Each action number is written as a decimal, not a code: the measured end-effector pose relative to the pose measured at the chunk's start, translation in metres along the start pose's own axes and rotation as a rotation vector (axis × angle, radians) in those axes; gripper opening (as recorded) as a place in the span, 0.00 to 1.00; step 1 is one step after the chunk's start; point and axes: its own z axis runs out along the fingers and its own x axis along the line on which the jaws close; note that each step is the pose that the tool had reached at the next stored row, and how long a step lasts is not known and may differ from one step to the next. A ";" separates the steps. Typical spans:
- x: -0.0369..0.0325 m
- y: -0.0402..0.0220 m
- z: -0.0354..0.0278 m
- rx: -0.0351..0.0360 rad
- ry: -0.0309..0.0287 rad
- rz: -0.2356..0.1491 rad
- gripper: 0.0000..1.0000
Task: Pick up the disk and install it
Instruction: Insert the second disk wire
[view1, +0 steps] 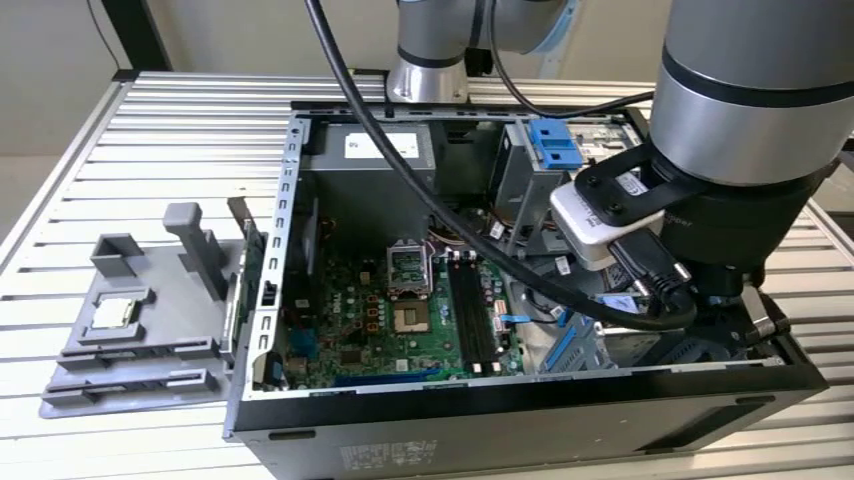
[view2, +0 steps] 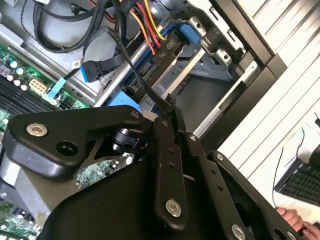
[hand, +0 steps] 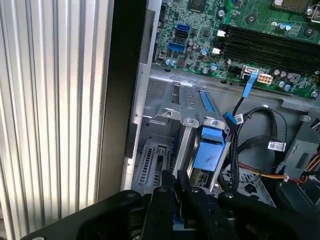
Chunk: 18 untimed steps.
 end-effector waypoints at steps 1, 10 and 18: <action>0.0000 0.0000 0.0000 -0.0012 0.0040 0.013 0.00; -0.0206 -0.0033 -0.0009 -0.0018 0.0057 0.019 0.00; -0.0225 -0.0036 -0.0008 -0.0045 0.0023 0.088 0.00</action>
